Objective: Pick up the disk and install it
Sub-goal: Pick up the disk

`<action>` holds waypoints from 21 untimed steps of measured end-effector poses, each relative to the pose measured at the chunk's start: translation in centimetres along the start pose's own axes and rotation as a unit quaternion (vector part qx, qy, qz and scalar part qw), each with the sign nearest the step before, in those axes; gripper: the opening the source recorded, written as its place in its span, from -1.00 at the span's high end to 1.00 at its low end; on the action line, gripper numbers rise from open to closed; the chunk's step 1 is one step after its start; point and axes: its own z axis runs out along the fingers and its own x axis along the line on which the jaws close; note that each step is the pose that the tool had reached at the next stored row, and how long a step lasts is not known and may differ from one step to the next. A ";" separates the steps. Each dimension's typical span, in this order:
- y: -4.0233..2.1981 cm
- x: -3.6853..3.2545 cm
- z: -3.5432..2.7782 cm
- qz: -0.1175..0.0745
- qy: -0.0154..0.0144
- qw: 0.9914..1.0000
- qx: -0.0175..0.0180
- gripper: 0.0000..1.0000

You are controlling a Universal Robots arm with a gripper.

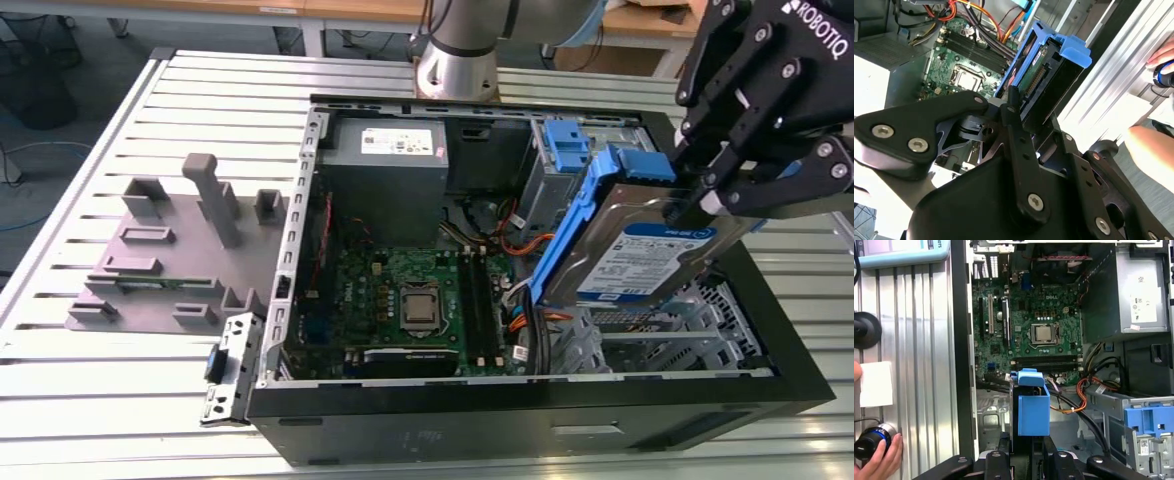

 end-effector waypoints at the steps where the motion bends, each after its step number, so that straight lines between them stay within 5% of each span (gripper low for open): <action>1: -0.16 0.03 0.04 0.000 0.000 1.000 0.000 0.30; 12: -1.41 0.06 0.45 -0.003 0.000 1.000 0.000 0.30; 21: -1.51 0.07 0.51 -0.004 0.001 1.000 0.000 0.30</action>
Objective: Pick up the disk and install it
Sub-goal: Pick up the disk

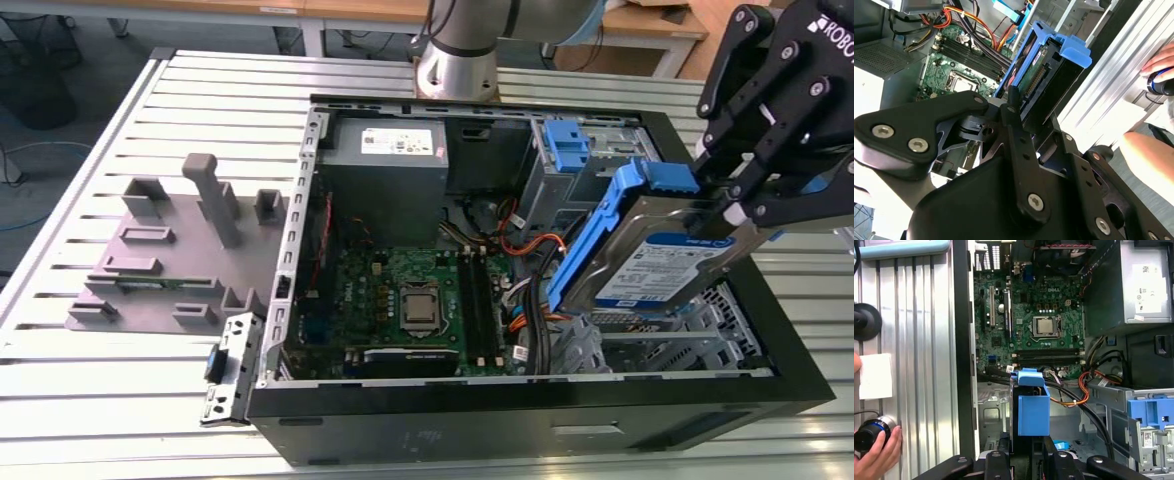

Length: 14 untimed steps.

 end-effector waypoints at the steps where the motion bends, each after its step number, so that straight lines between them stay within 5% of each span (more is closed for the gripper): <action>1: -0.04 0.00 0.01 -0.002 0.000 1.000 0.000 0.30; 14: -2.45 -0.11 0.35 -0.021 0.001 1.000 -0.001 0.30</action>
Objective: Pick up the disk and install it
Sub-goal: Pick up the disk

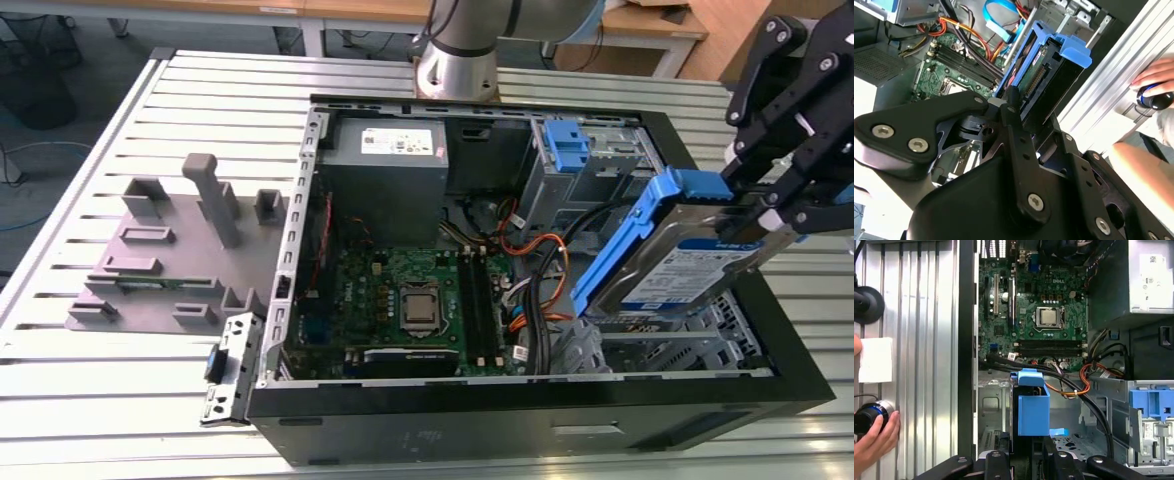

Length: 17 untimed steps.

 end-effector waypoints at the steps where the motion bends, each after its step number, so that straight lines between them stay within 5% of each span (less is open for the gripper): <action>1: -0.21 0.00 0.04 -0.002 0.000 1.000 0.000 0.30; 17: -2.25 0.00 0.54 -0.031 0.001 1.000 -0.002 0.30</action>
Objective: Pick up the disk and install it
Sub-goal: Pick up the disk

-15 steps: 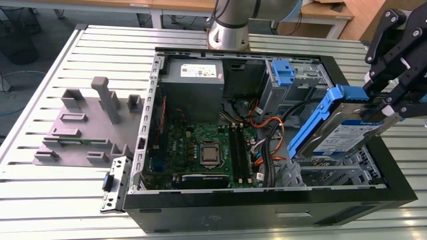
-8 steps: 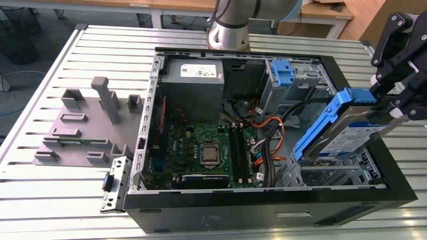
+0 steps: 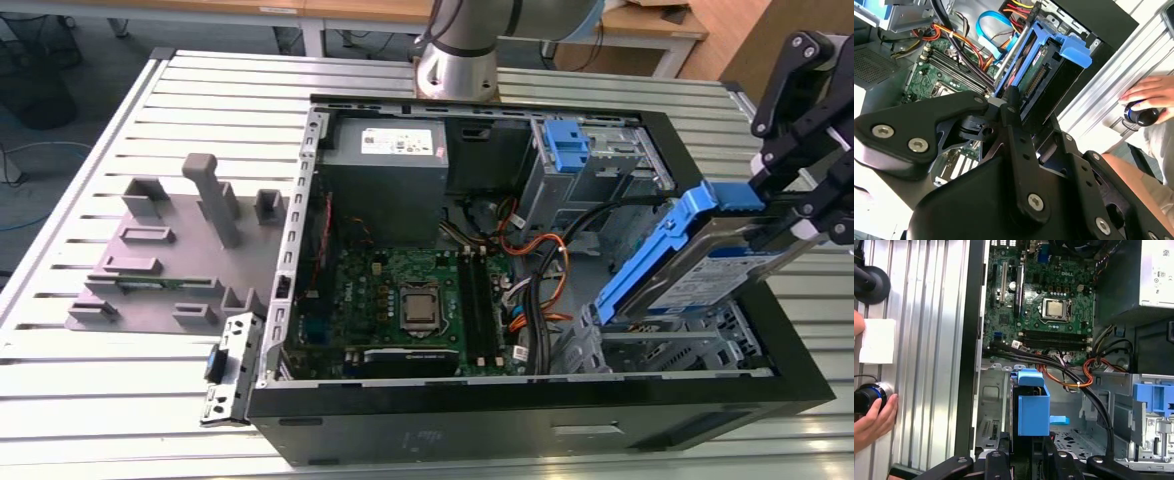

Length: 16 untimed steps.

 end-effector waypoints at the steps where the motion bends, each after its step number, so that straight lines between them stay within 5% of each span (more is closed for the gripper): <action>1: -0.07 0.01 0.03 0.001 0.000 1.000 0.000 0.30; 16: -0.15 0.05 0.29 0.011 0.000 1.000 0.001 0.30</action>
